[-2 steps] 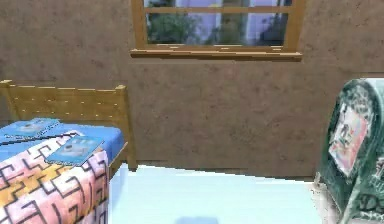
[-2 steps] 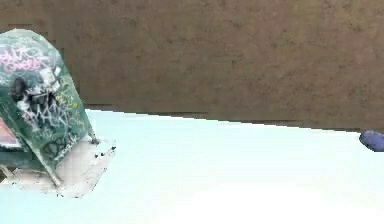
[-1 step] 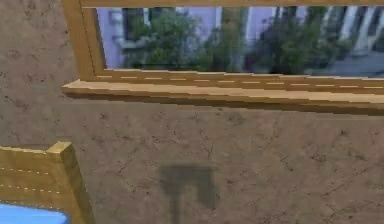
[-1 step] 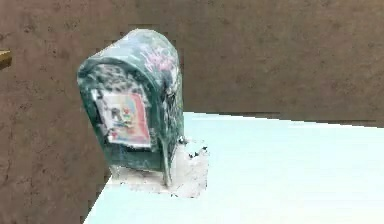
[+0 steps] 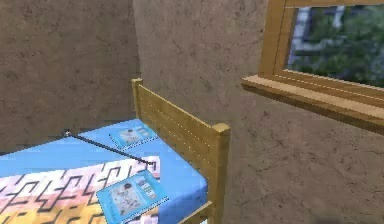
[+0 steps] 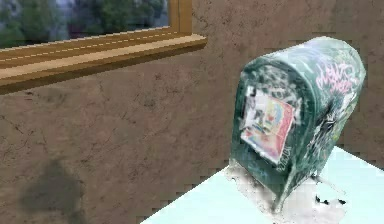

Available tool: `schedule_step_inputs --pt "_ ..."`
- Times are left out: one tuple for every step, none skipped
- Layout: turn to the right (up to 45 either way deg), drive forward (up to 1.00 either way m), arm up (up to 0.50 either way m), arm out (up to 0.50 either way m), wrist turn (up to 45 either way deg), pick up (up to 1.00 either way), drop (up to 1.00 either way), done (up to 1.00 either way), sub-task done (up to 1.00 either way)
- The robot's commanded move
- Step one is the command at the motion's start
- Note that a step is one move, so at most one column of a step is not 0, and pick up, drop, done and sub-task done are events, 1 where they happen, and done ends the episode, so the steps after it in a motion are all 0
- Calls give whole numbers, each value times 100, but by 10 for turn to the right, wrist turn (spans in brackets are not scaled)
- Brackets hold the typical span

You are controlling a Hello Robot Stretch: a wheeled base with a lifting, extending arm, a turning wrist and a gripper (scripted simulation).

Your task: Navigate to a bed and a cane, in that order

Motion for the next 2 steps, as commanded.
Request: schedule_step_inputs --pt "-120 0 0 0 0 0 0 0 0" --pt "0 0 0 0 0 0 0 100 0"
